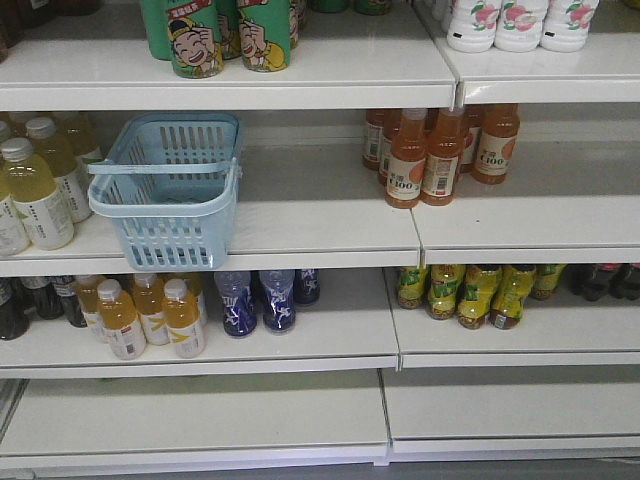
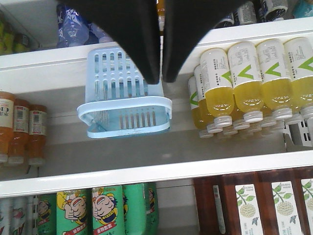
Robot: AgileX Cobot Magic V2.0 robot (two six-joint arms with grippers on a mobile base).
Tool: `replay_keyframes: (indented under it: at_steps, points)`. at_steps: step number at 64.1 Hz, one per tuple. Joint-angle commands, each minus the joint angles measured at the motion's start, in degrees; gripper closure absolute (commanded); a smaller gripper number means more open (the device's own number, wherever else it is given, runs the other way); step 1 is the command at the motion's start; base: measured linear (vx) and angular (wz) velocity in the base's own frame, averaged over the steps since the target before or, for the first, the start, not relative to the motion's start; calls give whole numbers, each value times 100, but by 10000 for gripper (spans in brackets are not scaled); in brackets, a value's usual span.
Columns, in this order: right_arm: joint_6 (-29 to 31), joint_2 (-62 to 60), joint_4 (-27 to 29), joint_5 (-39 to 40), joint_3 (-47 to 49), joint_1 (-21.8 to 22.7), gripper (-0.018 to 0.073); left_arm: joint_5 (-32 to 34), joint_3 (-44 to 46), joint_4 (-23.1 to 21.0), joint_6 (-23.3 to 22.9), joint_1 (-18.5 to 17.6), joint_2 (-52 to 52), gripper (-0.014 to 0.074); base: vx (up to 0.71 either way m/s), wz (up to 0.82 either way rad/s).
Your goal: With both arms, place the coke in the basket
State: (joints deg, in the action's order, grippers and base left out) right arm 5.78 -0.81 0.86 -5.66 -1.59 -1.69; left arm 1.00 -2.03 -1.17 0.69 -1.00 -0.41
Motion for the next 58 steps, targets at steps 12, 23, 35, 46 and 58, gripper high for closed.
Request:
replay_keyframes:
  at_steps: [12, 23, 35, 46, 58]
  points:
    - [31, -53, -7, 450, -45, -3, 569, 449, 190, -19, -22, -6, -112, 603, 2, 0]
    - [31, -53, -7, 450, -45, -3, 569, 449, 190, -19, -22, -6, -112, 603, 2, 0]
    - [31, -53, -7, 450, -45, -3, 569, 449, 190, -19, -22, -6, -112, 603, 1, 0]
    - [31, -53, -7, 450, -45, -3, 569, 449, 190, -19, -22, -6, -112, 603, 0, 0]
    - [31, -53, -7, 450, -45, -3, 569, 449, 190, -19, -22, -6, -112, 603, 0, 0]
